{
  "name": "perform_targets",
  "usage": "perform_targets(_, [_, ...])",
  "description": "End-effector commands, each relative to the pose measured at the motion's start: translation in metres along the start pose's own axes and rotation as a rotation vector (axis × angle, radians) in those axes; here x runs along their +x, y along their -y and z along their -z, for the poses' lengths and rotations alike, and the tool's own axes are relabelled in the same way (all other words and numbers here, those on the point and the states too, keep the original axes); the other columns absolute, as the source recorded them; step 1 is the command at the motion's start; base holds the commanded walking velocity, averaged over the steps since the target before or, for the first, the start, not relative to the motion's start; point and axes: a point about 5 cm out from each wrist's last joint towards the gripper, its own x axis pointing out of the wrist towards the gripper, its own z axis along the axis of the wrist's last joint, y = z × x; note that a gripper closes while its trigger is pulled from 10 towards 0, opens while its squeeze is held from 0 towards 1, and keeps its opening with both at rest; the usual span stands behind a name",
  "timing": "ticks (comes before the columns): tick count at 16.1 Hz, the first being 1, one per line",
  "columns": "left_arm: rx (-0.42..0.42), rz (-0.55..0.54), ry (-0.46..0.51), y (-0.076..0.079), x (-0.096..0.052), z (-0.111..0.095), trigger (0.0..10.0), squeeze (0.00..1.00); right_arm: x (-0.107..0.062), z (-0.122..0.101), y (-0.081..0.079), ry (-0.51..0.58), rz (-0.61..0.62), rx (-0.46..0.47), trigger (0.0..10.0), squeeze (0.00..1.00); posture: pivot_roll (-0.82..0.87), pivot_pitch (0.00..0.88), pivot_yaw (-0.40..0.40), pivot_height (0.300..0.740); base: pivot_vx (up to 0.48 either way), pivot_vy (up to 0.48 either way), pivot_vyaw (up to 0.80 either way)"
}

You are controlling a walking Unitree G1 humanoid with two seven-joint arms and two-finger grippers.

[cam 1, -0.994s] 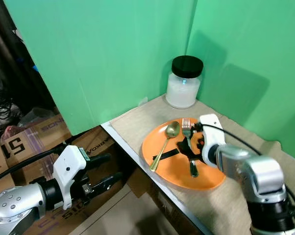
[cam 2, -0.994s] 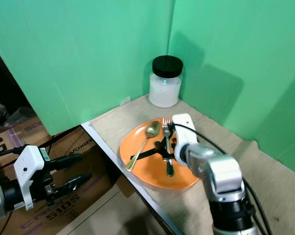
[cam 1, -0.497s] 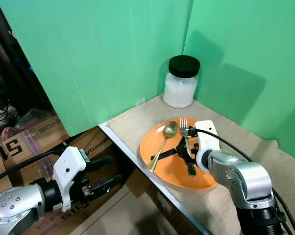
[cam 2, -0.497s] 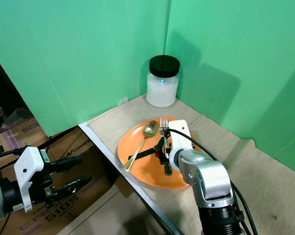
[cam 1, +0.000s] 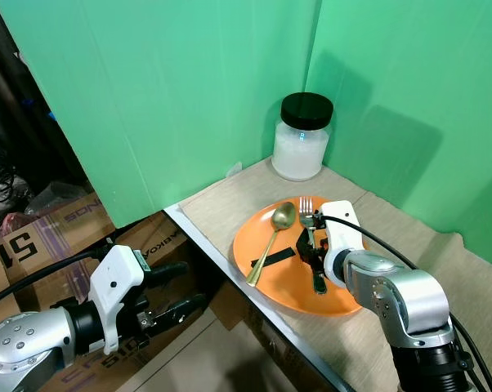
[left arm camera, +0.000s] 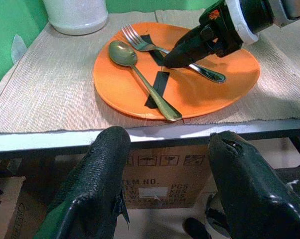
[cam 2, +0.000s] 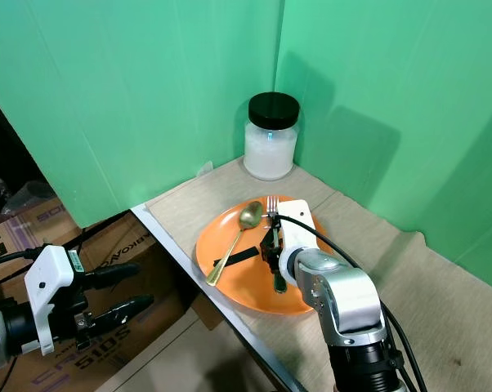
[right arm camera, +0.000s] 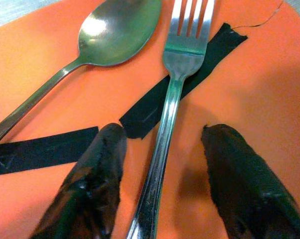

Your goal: Setting the table

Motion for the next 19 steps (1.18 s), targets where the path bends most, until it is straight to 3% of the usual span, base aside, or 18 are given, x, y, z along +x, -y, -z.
perform_targets(1, [0.023,0.015,-0.010,0.0016,0.0005,-0.0024,10.0,0.00,0.0020,0.0023,0.0000,-0.013,0.000,-0.013,0.0,0.00,-0.03,0.016,0.006,0.740,0.000,0.000,0.00])
perform_targets(6, [0.023,0.020,-0.015,0.0004,0.0011,-0.0013,10.0,0.00,0.0027,0.0040,0.0020,-0.016,0.014,-0.049,0.0,0.00,-0.03,0.017,0.010,0.740,0.000,0.000,0.00])
perform_targets(19, [0.028,0.018,-0.023,-0.0013,0.0022,-0.0009,10.0,0.00,0.0045,0.0020,0.0025,0.002,-0.004,-0.025,0.0,0.00,-0.03,0.019,0.018,0.740,0.000,0.000,0.00])
